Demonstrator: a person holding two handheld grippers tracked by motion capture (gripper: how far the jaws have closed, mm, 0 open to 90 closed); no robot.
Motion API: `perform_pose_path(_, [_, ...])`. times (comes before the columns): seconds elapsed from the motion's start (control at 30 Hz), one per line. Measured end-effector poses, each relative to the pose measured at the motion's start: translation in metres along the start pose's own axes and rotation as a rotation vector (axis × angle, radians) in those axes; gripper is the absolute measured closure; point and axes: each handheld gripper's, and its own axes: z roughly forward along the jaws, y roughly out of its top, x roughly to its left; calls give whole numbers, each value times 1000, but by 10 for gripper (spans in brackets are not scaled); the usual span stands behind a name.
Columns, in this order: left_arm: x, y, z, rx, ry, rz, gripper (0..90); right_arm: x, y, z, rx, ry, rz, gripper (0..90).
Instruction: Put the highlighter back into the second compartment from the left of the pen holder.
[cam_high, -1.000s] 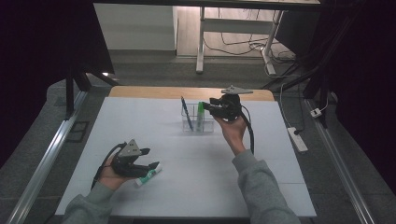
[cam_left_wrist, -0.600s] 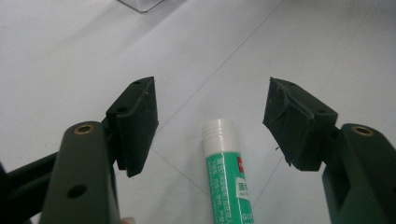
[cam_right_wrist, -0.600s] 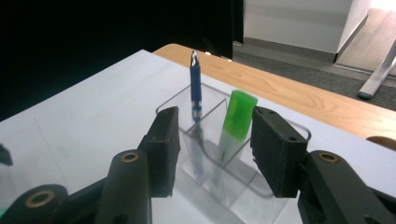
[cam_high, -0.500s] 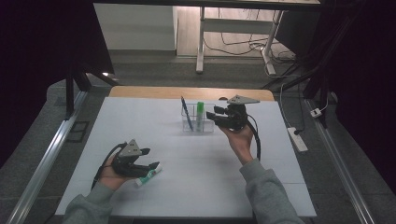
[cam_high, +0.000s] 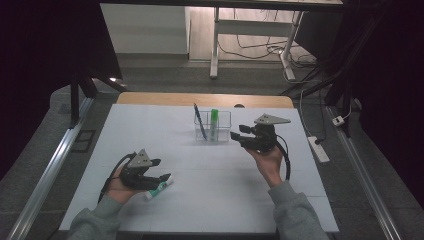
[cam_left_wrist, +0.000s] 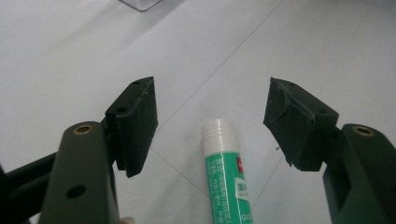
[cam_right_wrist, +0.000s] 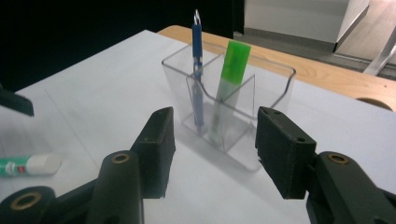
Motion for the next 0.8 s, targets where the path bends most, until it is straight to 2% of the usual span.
perform_pose_path(0.3, [0, 0, 0, 3, 3, -3, 342, -1, -22, -21, 26, -4, 6, 463])
perform_pose_path(0.6, [0, 0, 0, 4, 2, -3, 342, -4, -44, -38, 77, -15, 4, 455])
perform_pose_path(0.8, [1, 0, 2, 7, -3, -4, 342, -6, -55, -52, 84, -16, 16, 455])
